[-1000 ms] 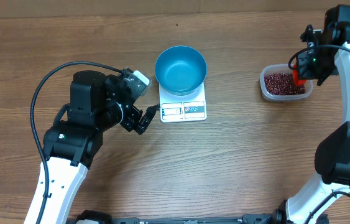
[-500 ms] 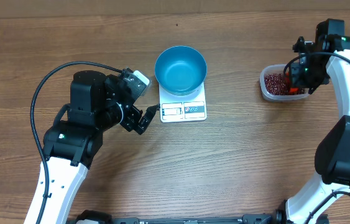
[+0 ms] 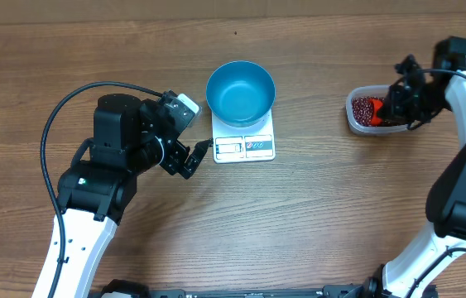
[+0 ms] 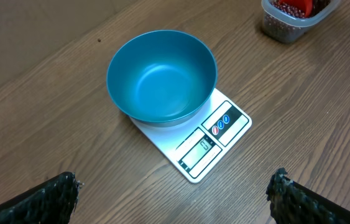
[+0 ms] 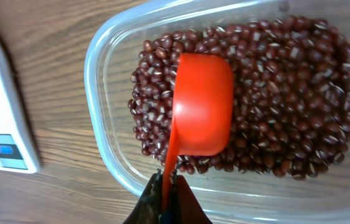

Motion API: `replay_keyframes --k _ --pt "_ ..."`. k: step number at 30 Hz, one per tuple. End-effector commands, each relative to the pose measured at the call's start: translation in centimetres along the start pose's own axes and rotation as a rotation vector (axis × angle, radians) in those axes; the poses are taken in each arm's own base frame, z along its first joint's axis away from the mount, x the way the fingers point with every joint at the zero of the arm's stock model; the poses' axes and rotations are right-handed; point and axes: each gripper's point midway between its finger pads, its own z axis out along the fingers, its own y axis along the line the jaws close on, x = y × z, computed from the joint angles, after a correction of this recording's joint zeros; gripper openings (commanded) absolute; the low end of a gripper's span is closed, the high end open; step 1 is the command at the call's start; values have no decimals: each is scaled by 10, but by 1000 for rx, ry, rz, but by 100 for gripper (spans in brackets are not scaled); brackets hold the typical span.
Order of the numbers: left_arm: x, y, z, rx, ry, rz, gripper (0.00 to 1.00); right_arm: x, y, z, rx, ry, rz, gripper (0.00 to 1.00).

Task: Scoop item into bowl and weigh 150g on scale
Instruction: 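Lower the red scoop with the right gripper into the beans and scoop, then carry the filled scoop over the blue bowl and tip beans in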

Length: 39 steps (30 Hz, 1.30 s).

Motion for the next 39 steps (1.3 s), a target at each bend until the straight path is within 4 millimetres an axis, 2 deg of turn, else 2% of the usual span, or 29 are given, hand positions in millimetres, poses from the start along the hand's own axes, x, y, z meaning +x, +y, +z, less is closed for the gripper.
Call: replay_keyframes --k 1,11,20,23,27,30,36,39 --pt "0 0 1 10 -3 -25 100 2 4 -5 -148 -20 78 4" --pt "0 0 1 10 -3 -25 99 -5 -23 -46 -378 -167 203 4" --pt "0 0 1 10 -3 -25 99 -2 -22 -58 -471 -181 260 4" --pt "0 0 1 10 -3 -25 100 -2 -8 -66 -561 -200 233 4" --pt "0 0 1 10 -3 -25 100 -3 1 -73 -622 -210 236 4" --pt "0 0 1 10 -3 -25 99 -2 18 -83 -719 -232 196 4" --pt "0 0 1 10 -3 -25 100 0 48 -87 -815 -205 182 4" --pt "0 0 1 10 -3 -25 100 0 73 -83 -860 -168 155 4"
